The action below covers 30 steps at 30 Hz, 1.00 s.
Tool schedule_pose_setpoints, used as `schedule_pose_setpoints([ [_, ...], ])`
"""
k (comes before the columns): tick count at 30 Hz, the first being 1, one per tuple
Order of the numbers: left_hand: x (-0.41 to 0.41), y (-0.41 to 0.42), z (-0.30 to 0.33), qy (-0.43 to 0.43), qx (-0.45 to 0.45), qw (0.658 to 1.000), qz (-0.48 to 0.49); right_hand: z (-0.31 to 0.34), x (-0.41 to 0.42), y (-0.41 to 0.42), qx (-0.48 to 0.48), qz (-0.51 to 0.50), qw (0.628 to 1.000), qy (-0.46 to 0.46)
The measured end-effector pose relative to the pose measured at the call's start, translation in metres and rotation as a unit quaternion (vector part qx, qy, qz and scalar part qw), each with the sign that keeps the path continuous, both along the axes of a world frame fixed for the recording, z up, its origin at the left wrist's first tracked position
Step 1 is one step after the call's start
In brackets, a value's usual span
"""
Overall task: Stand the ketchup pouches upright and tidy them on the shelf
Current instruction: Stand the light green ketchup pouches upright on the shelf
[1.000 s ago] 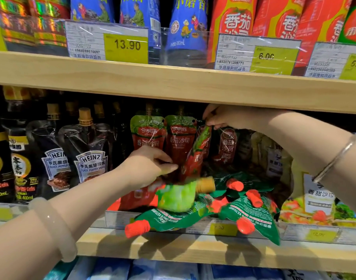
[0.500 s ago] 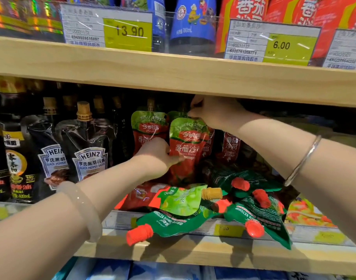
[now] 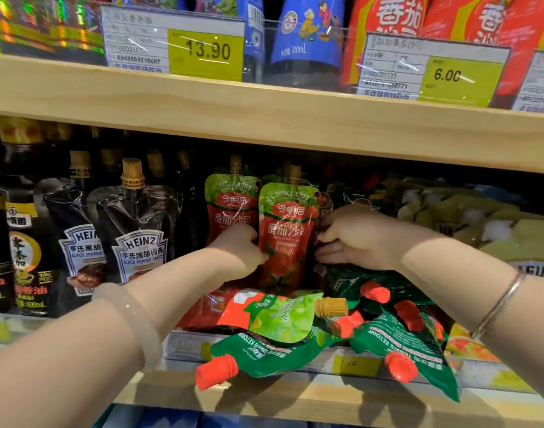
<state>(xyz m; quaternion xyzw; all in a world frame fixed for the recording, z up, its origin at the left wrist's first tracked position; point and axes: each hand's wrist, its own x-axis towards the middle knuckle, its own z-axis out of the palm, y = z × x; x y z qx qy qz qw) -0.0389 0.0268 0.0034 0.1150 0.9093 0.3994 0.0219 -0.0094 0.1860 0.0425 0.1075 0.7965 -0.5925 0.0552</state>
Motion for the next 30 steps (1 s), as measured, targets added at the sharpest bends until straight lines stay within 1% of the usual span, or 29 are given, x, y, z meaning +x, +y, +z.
schedule_pose_setpoints([
  [1,-0.001,0.001,0.0,-0.005,-0.001,1.0,-0.003,-0.002,0.0,-0.001,-0.014,0.024,1.0,-0.009],
  [4,-0.002,0.005,-0.001,-0.023,-0.02,0.999,-0.018,-0.007,0.0,-0.001,-0.011,0.074,0.997,-0.018],
  [6,-0.001,0.007,0.0,-0.023,-0.024,0.999,-0.033,-0.008,-0.001,-0.001,-0.002,0.069,0.998,-0.008],
  [9,0.0,0.008,0.003,-0.028,0.0,0.998,-0.059,-0.008,-0.004,-0.004,0.0,0.06,0.998,0.009],
  [15,-0.002,0.008,0.005,-0.029,-0.003,0.998,-0.058,-0.008,-0.004,-0.007,-0.01,0.053,0.998,0.011],
  [17,-0.002,0.009,0.005,-0.027,-0.021,0.998,-0.049,-0.008,-0.002,-0.01,-0.01,0.048,0.999,0.008],
  [19,-0.002,0.009,0.005,-0.027,-0.043,0.998,-0.045,-0.006,0.0,-0.014,0.025,0.034,0.999,0.003],
  [20,0.0,0.009,0.005,-0.029,-0.05,0.997,-0.047,-0.005,0.001,-0.017,0.026,0.036,0.999,-0.022],
  [23,0.004,0.006,0.007,-0.019,-0.068,0.997,-0.039,-0.005,0.003,-0.013,0.099,0.054,0.993,-0.023],
  [26,0.012,-0.006,0.012,0.016,-0.081,0.997,-0.003,0.004,0.023,-0.006,0.093,0.059,0.994,0.014],
  [27,0.015,-0.013,0.013,0.026,-0.071,0.997,0.001,0.007,0.028,-0.003,0.11,0.065,0.991,0.034],
  [28,0.019,-0.022,0.012,0.027,-0.044,0.999,0.002,0.011,0.035,-0.001,0.15,0.079,0.984,0.049],
  [30,0.03,-0.038,0.009,0.018,0.032,0.999,0.004,0.021,0.055,0.003,0.249,0.149,0.954,0.073],
])
